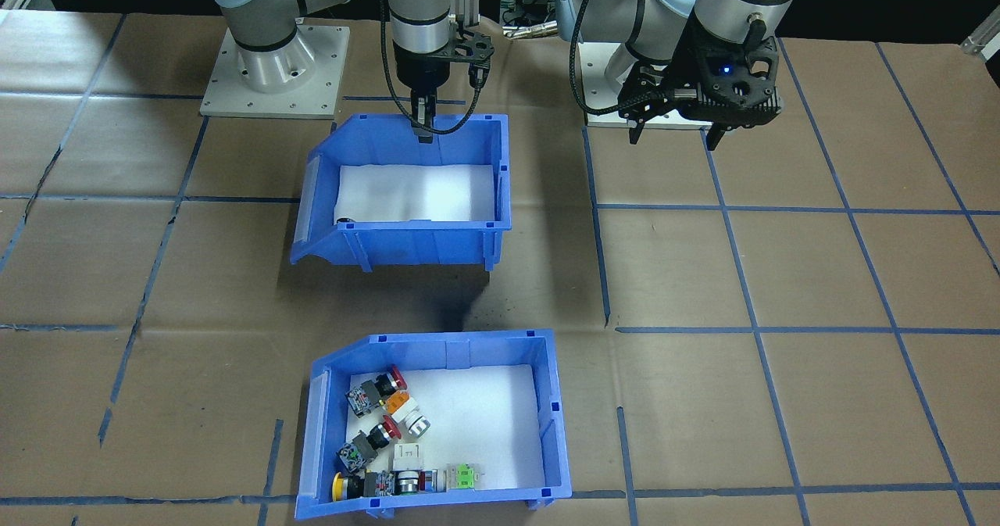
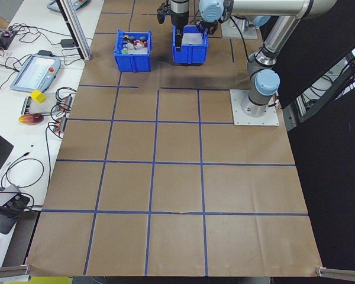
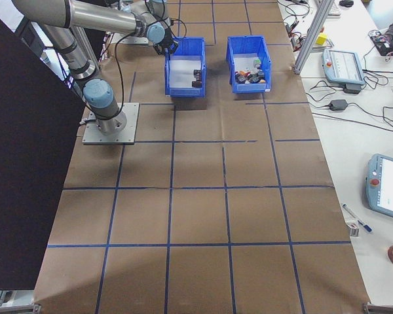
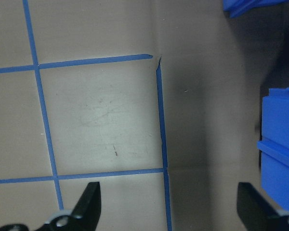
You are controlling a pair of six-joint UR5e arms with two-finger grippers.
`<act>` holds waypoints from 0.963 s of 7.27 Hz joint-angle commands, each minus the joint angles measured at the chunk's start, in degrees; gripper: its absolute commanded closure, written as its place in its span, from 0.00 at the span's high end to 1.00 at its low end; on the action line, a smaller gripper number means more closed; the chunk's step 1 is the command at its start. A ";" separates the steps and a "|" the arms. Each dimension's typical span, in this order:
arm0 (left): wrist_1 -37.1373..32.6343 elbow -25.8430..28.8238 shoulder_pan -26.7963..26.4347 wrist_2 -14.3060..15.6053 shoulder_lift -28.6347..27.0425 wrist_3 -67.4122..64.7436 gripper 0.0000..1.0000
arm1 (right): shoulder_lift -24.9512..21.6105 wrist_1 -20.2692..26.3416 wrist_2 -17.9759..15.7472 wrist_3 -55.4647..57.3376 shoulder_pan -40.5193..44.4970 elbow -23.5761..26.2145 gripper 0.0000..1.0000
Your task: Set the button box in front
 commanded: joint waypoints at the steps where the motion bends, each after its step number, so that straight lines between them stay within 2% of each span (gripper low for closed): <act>1: -0.26 -0.50 0.02 0.14 0.41 0.05 0.99 | 0.30 0.07 0.07 0.54 0.04 0.10 1.00; 4: -0.09 -0.59 0.02 0.06 0.41 0.14 0.99 | -2.06 0.76 0.07 0.63 -0.05 -0.95 1.00; 5: -0.09 -0.25 0.02 0.06 0.32 0.14 0.99 | -3.29 1.73 -0.02 0.63 -0.31 -3.04 1.00; 7: -0.09 -0.50 0.02 0.06 0.41 0.14 0.99 | -3.22 10.92 -0.19 1.24 -2.24 -10.76 1.00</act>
